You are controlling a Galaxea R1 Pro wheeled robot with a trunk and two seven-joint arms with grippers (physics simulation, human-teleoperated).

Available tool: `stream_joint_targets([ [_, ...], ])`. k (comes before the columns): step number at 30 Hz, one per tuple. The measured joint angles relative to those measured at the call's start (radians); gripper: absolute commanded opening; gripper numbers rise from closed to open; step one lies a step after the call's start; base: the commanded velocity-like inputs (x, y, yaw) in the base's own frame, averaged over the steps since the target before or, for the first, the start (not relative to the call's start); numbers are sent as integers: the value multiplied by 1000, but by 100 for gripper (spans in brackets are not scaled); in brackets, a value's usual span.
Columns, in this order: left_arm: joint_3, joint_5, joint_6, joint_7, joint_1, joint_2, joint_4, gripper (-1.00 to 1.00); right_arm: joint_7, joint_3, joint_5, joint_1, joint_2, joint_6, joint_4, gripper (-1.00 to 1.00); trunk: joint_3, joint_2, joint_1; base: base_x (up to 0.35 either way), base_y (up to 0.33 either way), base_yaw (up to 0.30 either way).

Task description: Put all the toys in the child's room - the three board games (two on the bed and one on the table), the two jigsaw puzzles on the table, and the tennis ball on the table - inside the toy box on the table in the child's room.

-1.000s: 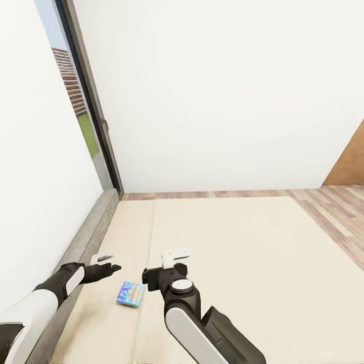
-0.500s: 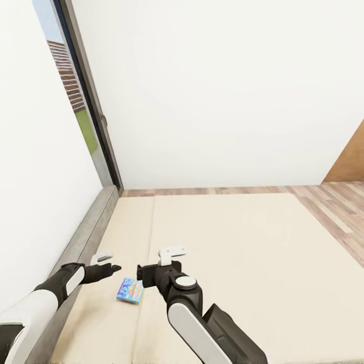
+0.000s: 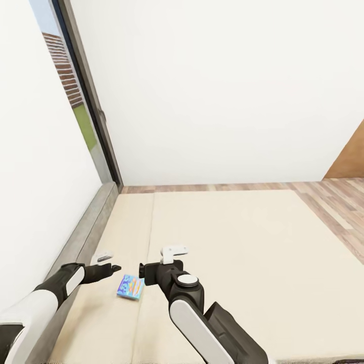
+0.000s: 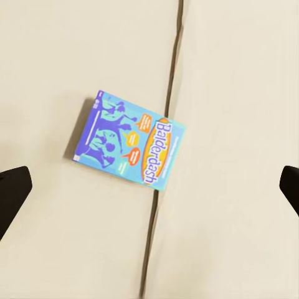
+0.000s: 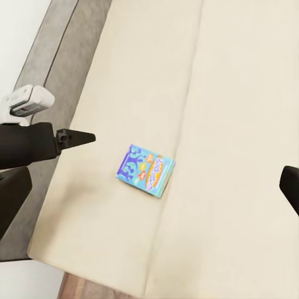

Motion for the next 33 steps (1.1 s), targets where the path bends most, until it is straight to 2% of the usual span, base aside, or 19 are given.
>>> stream_joint_targets([
  [28,4,1,2,0,-3,4,-7,100,-4,-2,1,0,0,-2,0,100,-46,0,0,0,0,0],
  [31,6,2,9,3,-15,7,-28,100,-5,-2,1,0,0,-3,0,100,-51,0,0,0,0,0],
  [33,6,2,23,6,-30,8,-79,100,-7,-2,1,0,0,-3,0,100,-54,0,0,0,0,0],
])
